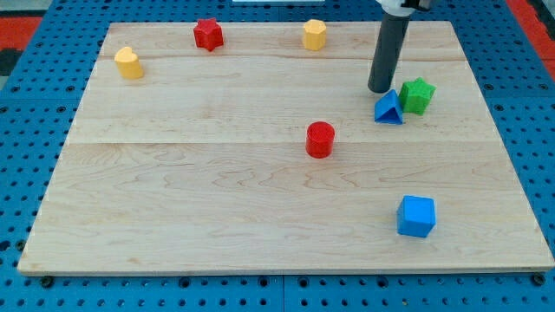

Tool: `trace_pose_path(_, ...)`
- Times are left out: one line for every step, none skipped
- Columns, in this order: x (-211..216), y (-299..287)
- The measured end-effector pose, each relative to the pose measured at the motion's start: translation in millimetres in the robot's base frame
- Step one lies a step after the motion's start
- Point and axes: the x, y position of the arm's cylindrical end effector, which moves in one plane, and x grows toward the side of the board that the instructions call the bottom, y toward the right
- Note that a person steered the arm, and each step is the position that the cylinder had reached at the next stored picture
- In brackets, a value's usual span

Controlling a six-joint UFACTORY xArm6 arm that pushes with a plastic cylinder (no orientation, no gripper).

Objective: Place the blue triangle above the blue cube

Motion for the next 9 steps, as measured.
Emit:
trace_pose_path(65.2,0.1)
trace_pose_path(109.7,1.5)
trace_pose_path(84.2,-16.2)
trace_pose_path(71.2,-4.4)
trace_pose_path(121.2,4.7)
trace_pose_path(165.0,2.5)
trace_pose_path(148.4,-6.5)
trace_pose_path(117.2,-15.6)
trace_pose_path(105.4,14.1)
